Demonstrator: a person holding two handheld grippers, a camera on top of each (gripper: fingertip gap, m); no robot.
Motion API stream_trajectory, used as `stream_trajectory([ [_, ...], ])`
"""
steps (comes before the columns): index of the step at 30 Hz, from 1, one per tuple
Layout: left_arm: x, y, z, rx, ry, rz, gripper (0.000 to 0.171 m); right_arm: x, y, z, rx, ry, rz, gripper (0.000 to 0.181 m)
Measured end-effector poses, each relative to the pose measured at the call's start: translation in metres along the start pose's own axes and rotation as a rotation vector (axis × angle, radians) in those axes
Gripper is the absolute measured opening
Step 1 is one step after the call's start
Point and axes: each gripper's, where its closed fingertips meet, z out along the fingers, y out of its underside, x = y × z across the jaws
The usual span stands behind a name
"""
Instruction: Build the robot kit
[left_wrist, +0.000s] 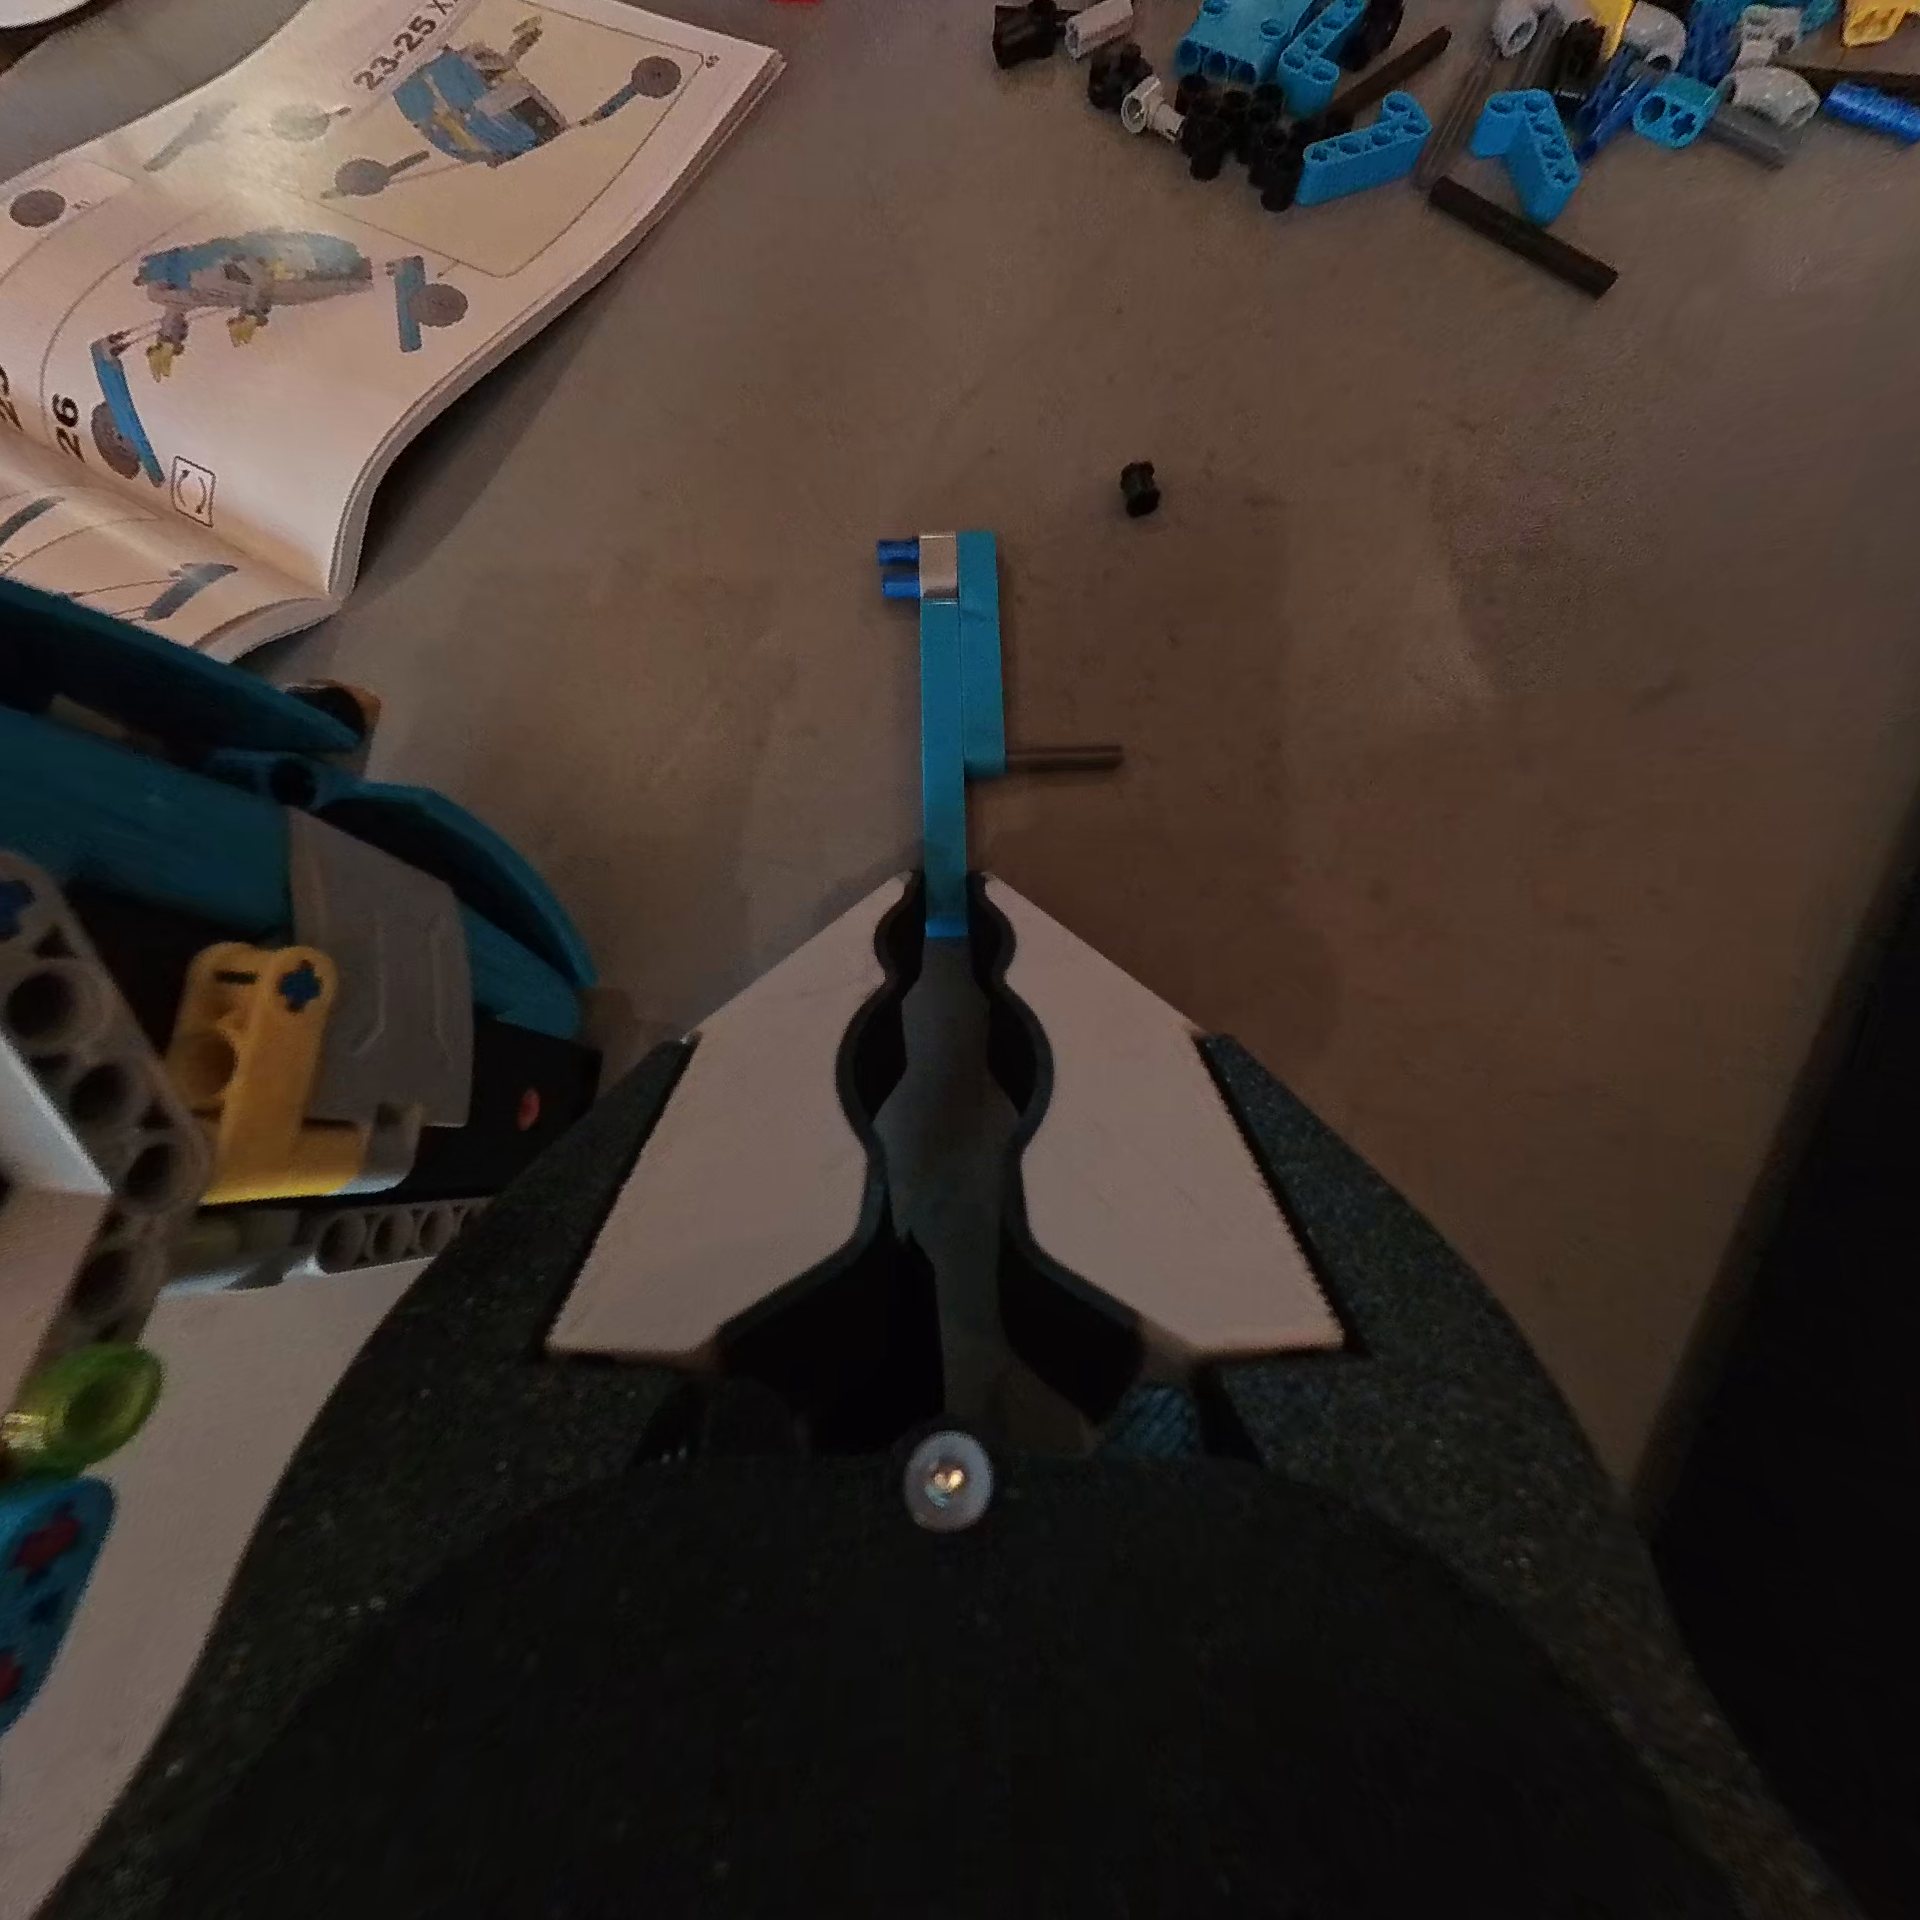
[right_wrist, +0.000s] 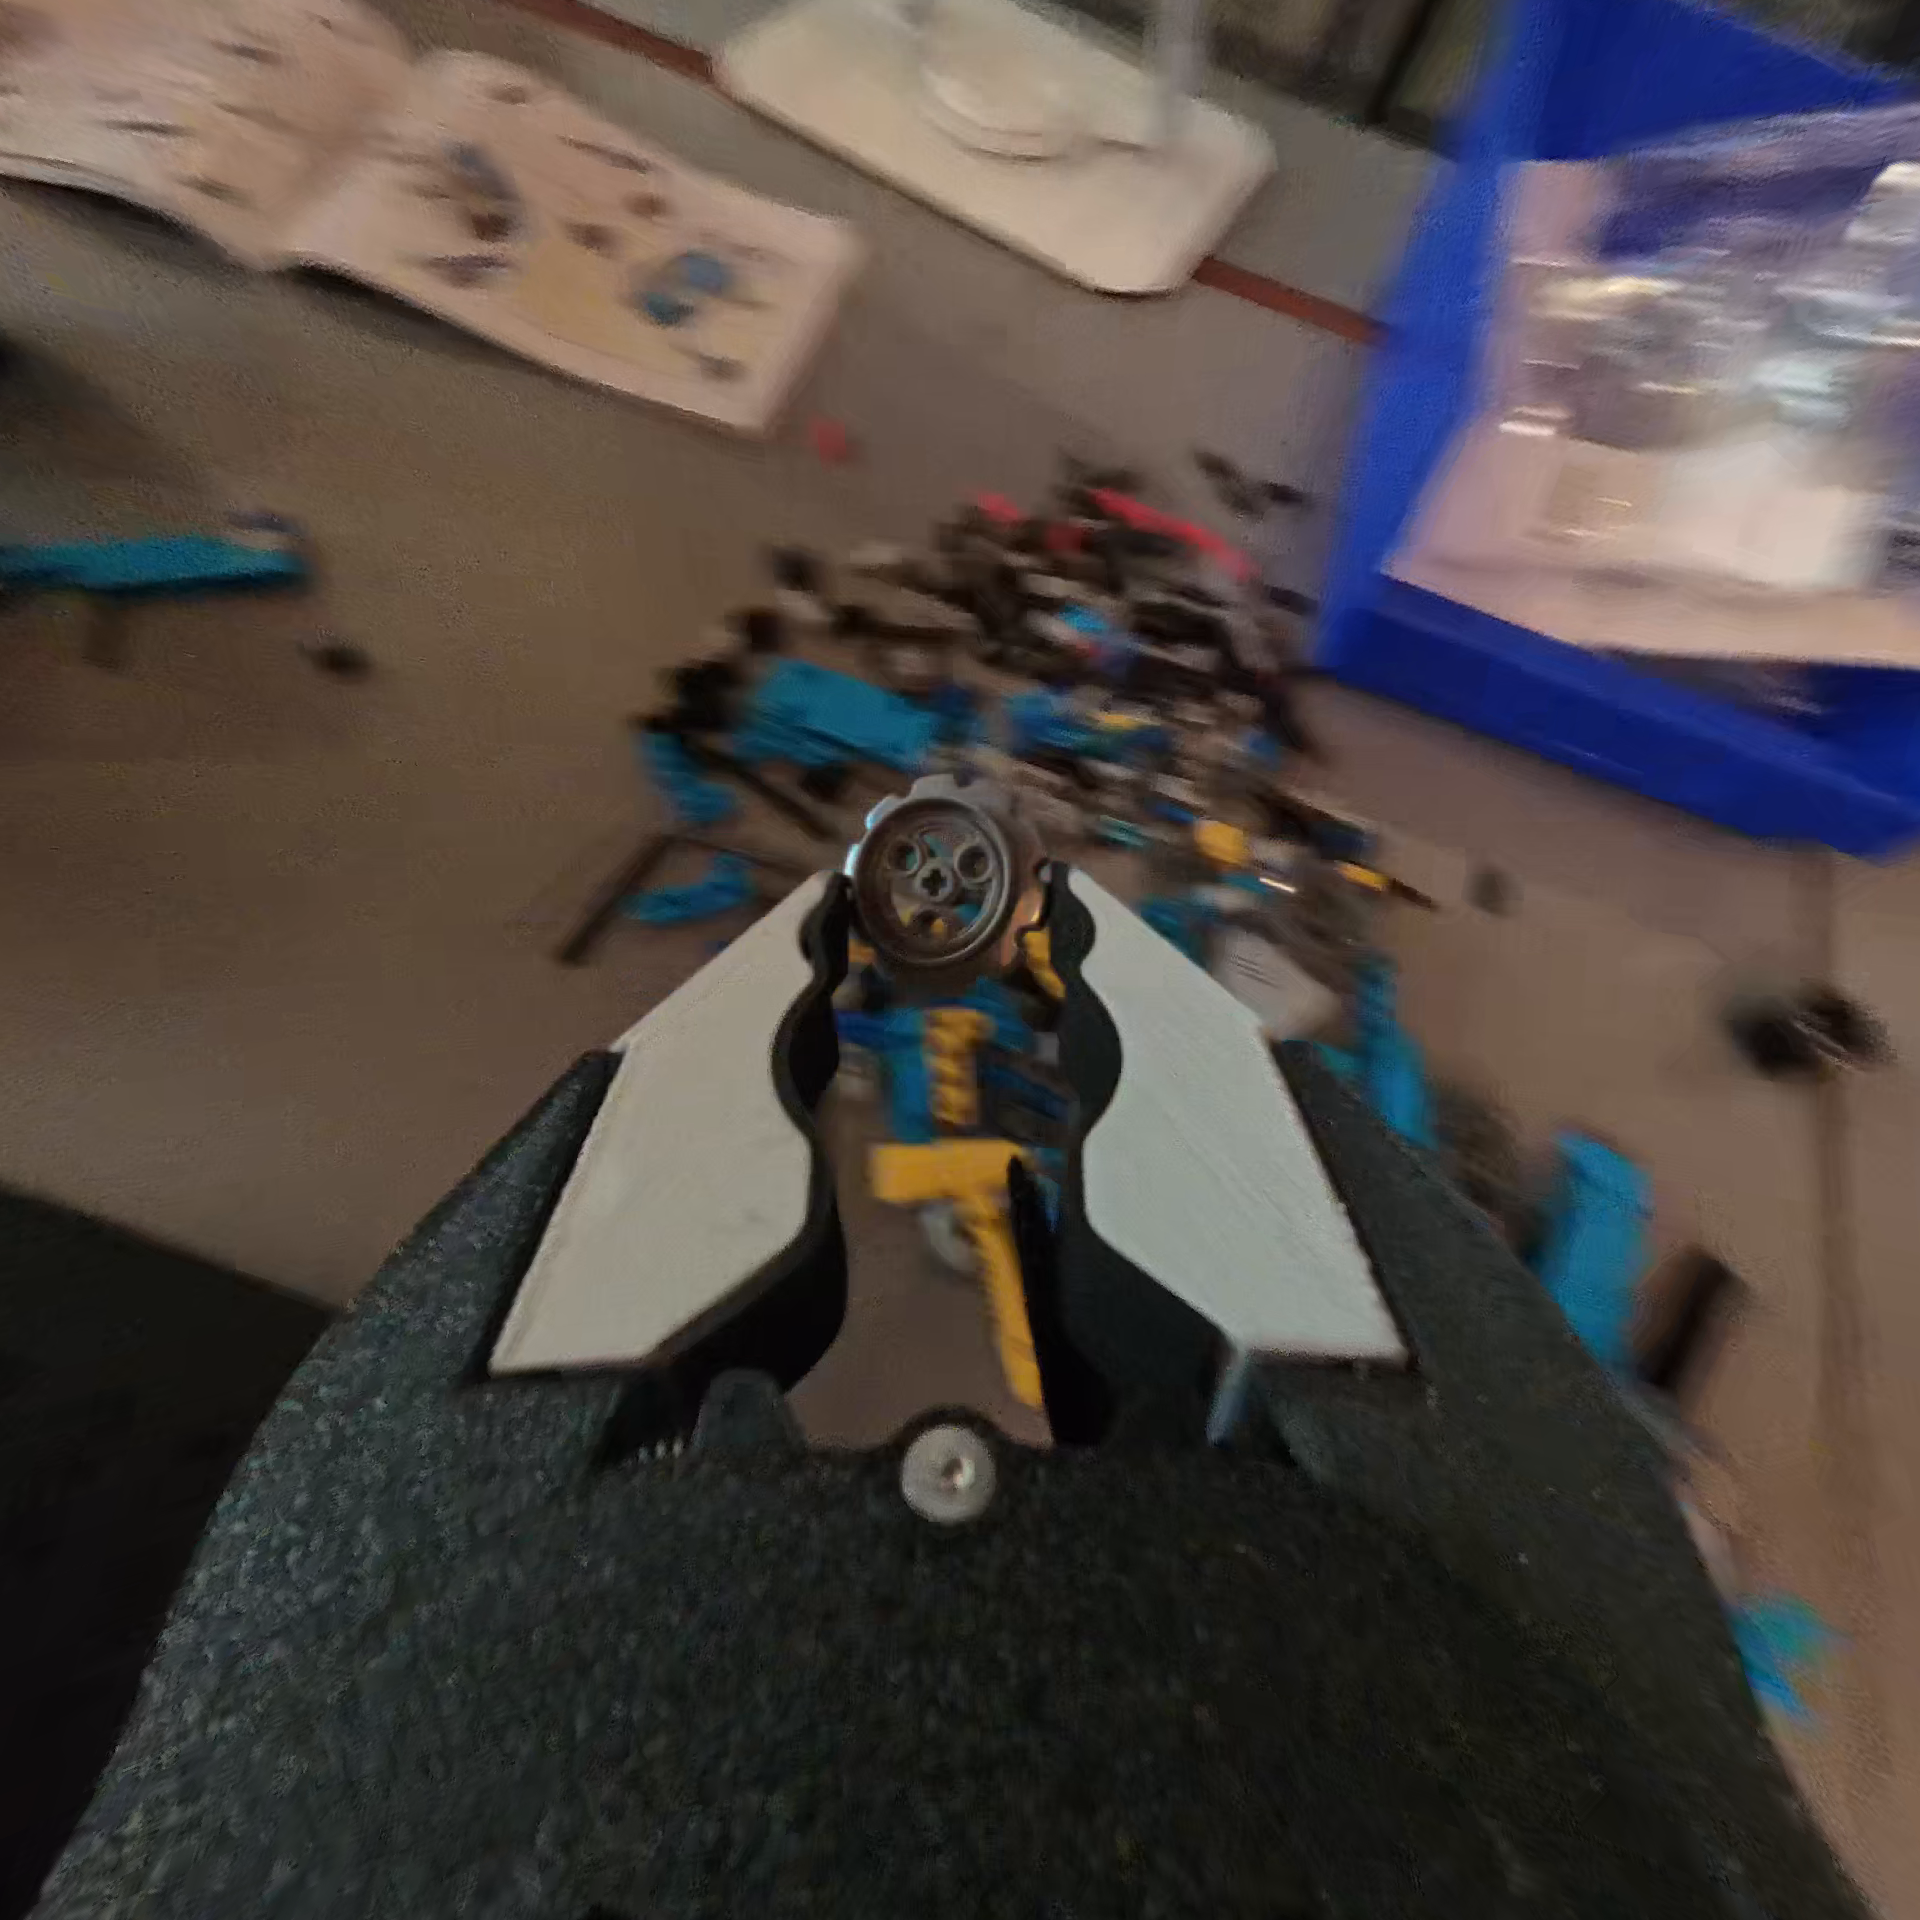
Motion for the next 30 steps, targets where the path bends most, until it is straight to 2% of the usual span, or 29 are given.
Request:
stream_trajectory([
  [4, 0.0, 0.0, 0.0, 0.0, -0.001, 0.002, 0.008, -0.106, -0.009, 0.038, -0.05, -0.273, -0.099, 0.039],
  [6, 0.0, 0.0, 0.0, 0.0, -0.003, 0.005, 0.008, -0.148, -0.007, 0.05, -0.081, -0.388, -0.138, 0.039],
  [12, 0.0, 0.0, 0.0, 0.001, -0.015, 0.02, 0.008, -0.21, 0.001, 0.068, -0.154, -0.548, -0.164, 0.038],
  [16, 0.0, 0.0, 0.0, 0.001, -0.009, 0.014, 0.008, -0.226, 0.012, 0.073, -0.207, -0.593, -0.185, 0.039],
  [25, 0.0, 0.0, 0.0, 0.0, -0.004, 0.007, 0.008, -0.224, 0.011, 0.072, -0.209, -0.651, -0.107, 0.041],
  [27, 0.0, 0.0, 0.0, 0.0, -0.001, 0.004, 0.008, -0.221, 0.007, 0.07, -0.198, -0.661, -0.095, 0.047],
  [30, 0.0, 0.0, 0.0, 0.0, 0.002, 0.001, 0.008, -0.206, -0.007, 0.066, -0.138, -0.654, -0.044, 0.046],
])
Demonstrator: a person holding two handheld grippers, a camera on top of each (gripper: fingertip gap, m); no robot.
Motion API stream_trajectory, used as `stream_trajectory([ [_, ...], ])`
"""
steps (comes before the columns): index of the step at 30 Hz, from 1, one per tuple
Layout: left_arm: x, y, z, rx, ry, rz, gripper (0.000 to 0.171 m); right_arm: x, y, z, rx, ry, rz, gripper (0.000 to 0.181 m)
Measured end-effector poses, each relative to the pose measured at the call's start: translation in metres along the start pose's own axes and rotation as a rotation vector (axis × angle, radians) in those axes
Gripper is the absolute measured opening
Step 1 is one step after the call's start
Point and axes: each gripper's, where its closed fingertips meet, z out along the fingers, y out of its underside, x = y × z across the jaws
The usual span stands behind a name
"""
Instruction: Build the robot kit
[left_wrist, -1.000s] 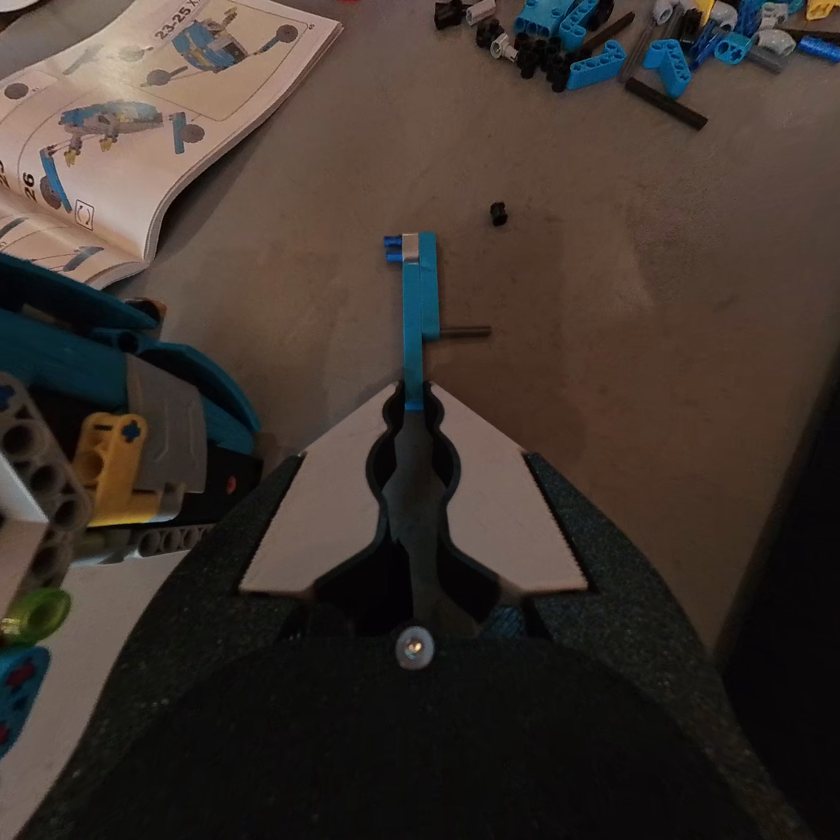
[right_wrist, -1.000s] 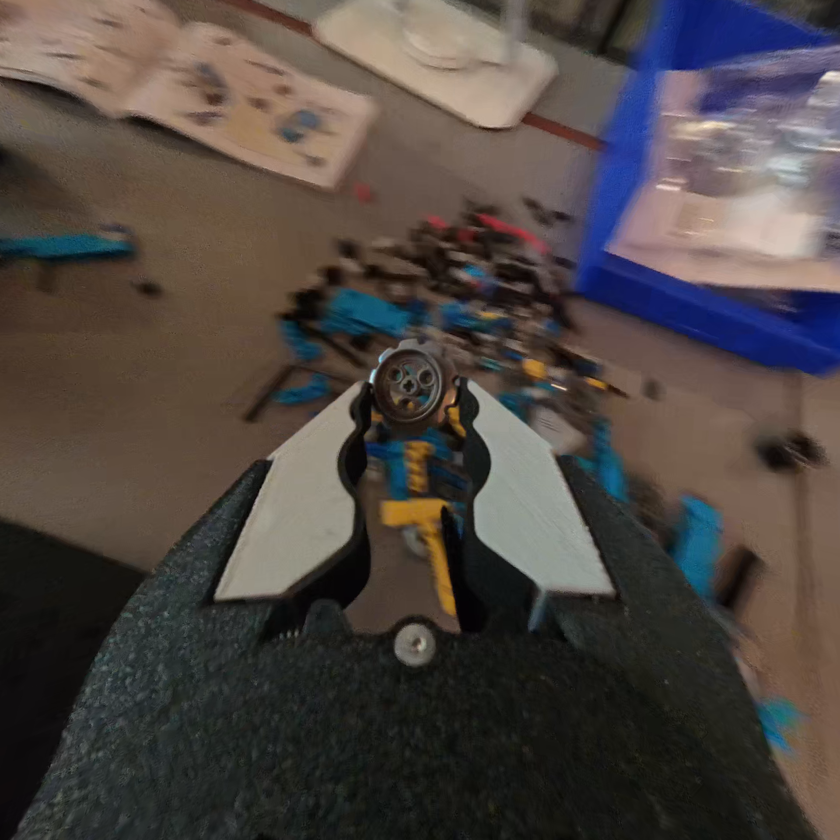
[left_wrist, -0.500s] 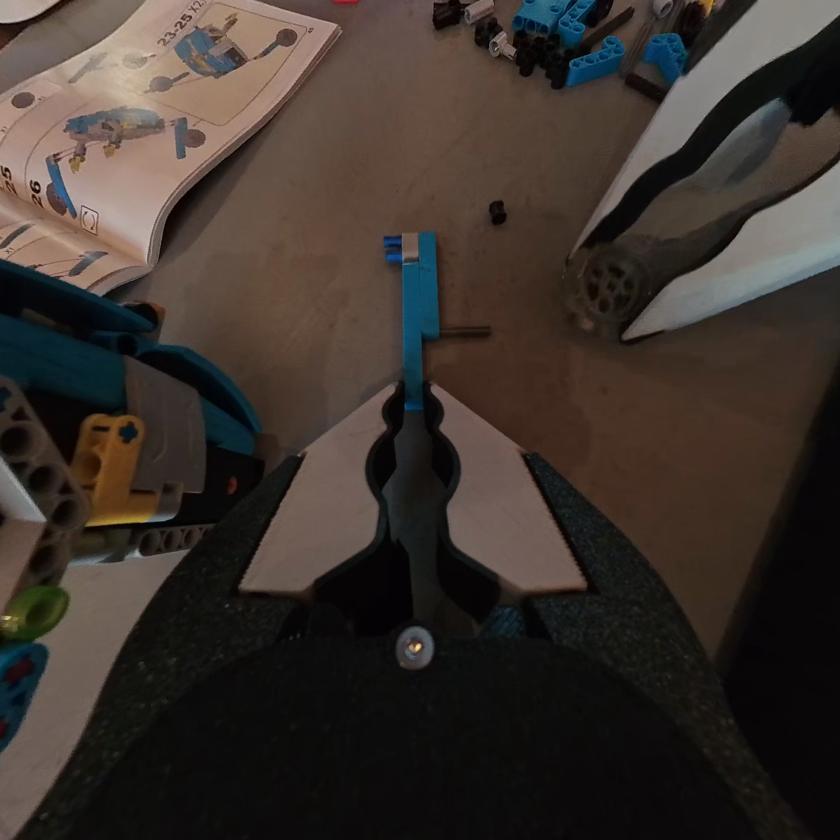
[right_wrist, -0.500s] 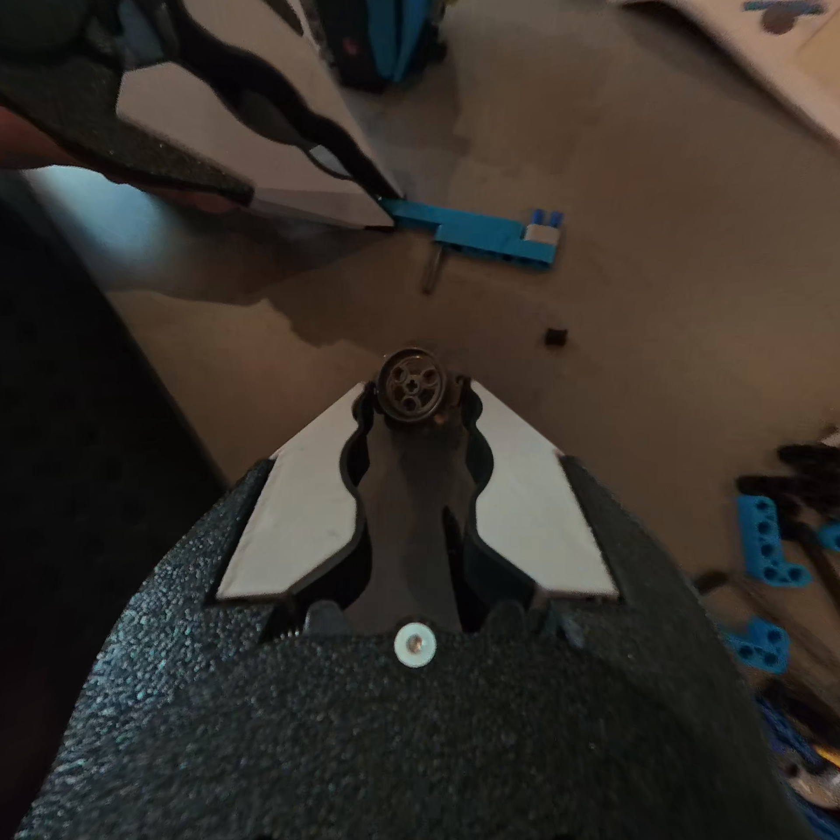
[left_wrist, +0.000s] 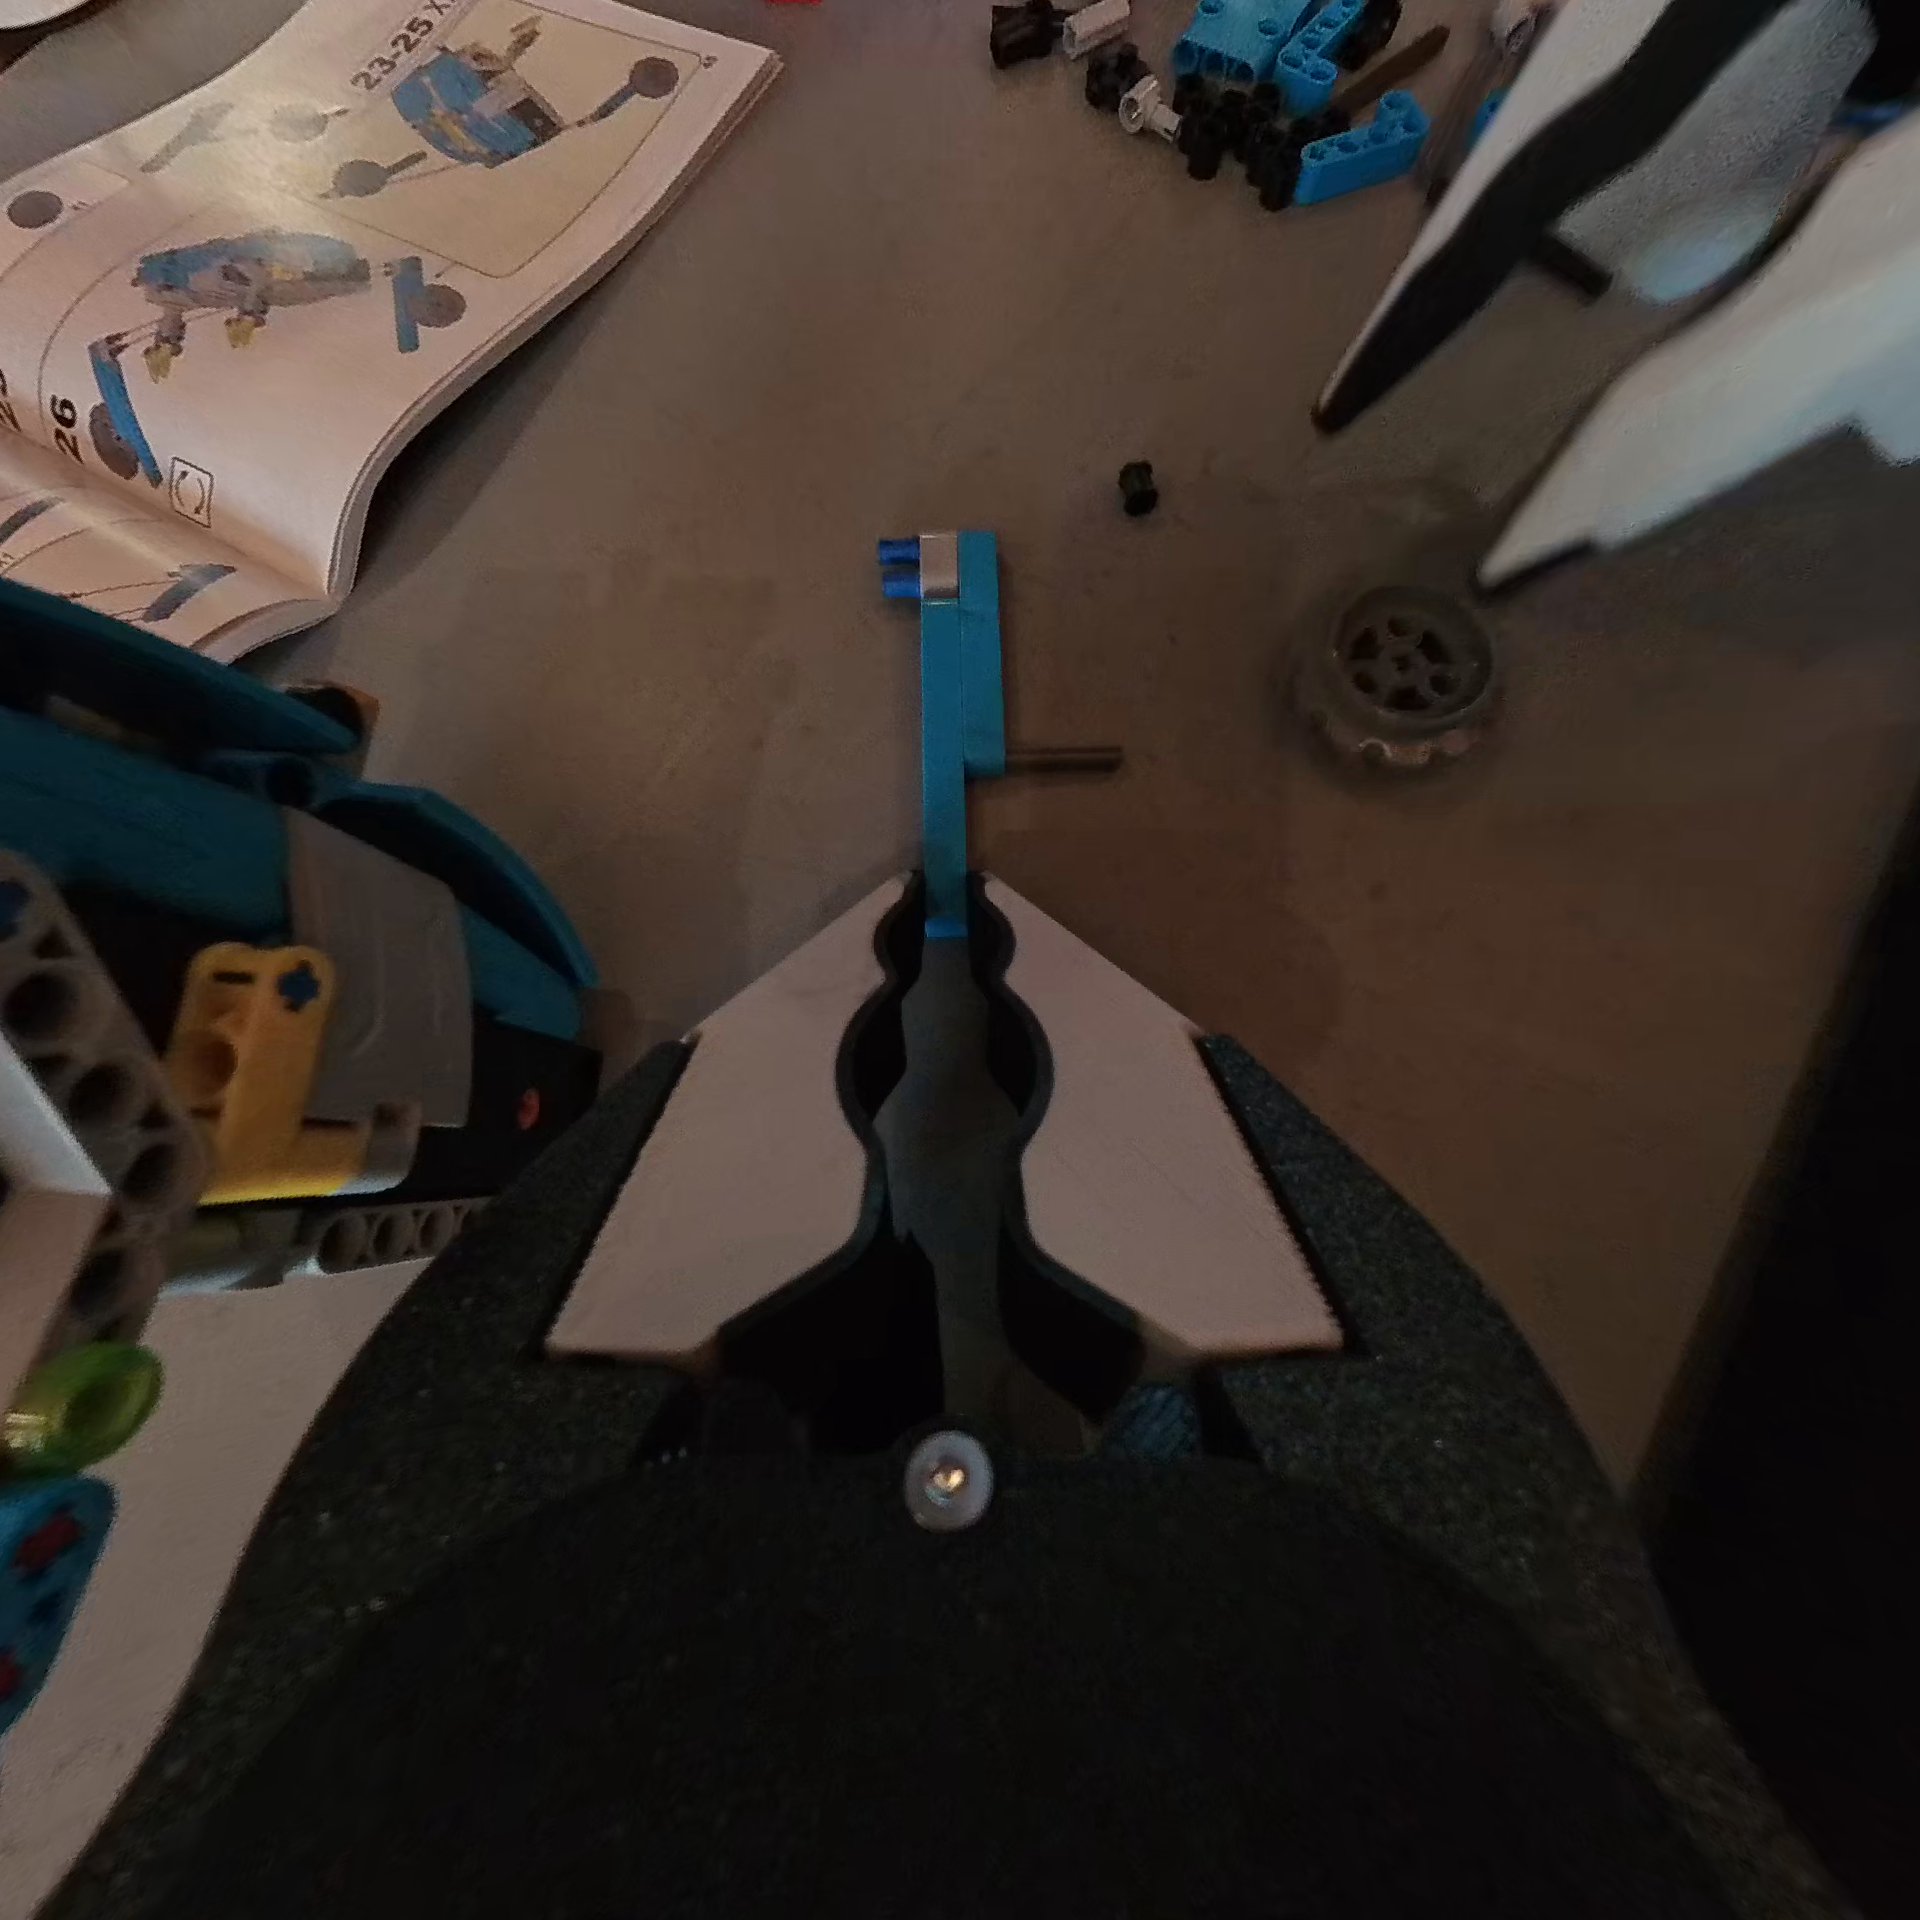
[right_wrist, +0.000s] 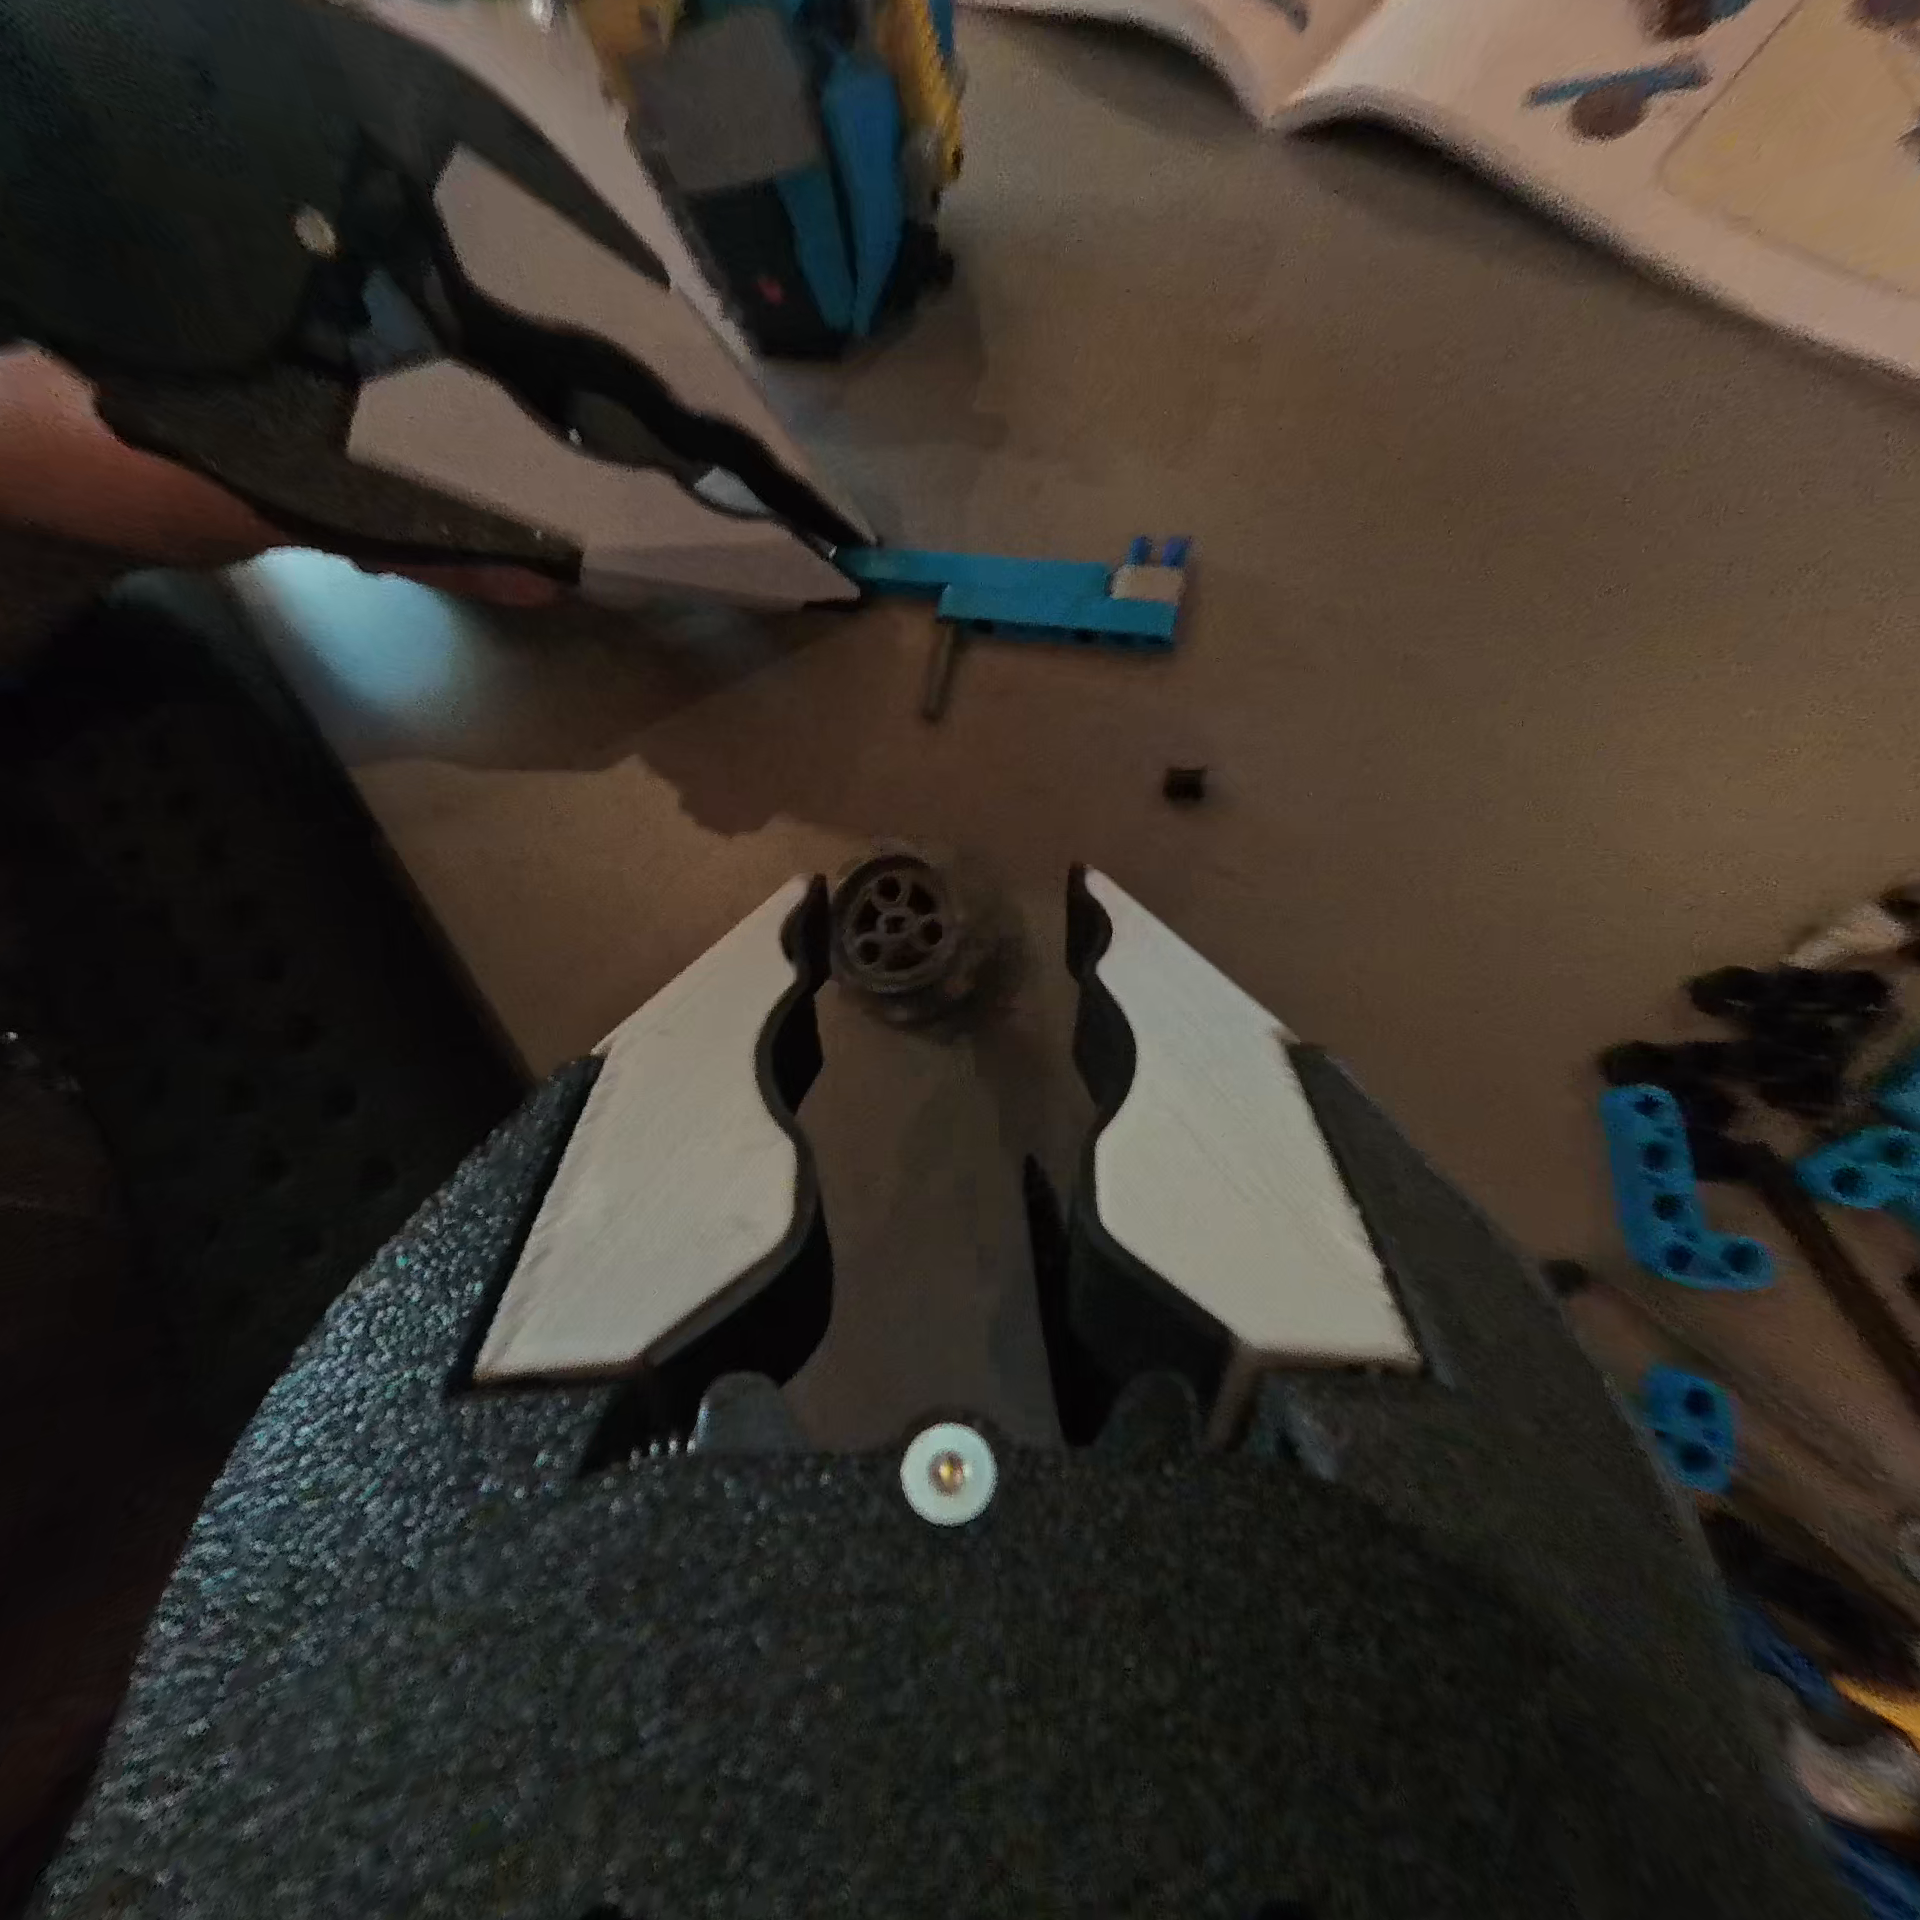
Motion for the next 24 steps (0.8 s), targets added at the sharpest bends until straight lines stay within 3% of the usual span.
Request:
stream_trajectory([
  [7, 0.0, 0.0, 0.0, 0.0, -0.001, 0.001, 0.008, 0.06, -0.018, -0.041, 0.139, 0.214, 0.109, 0.038],
  [13, 0.0, 0.0, 0.0, 0.0, 0.001, -0.001, 0.008, 0.092, -0.027, -0.067, 0.266, 0.319, 0.207, 0.025],
  [17, 0.0, 0.0, 0.0, 0.0, 0.003, -0.003, 0.008, 0.119, -0.018, -0.074, 0.186, 0.466, 0.147, 0.026],
  [22, 0.0, 0.0, 0.0, 0.0, 0.006, -0.007, 0.008, 0.155, -0.035, -0.085, 0.166, 0.532, 0.113, 0.026],
  [24, 0.0, 0.0, 0.0, 0.0, 0.006, -0.006, 0.008, 0.175, -0.04, -0.083, 0.143, 0.552, 0.102, 0.014],
])
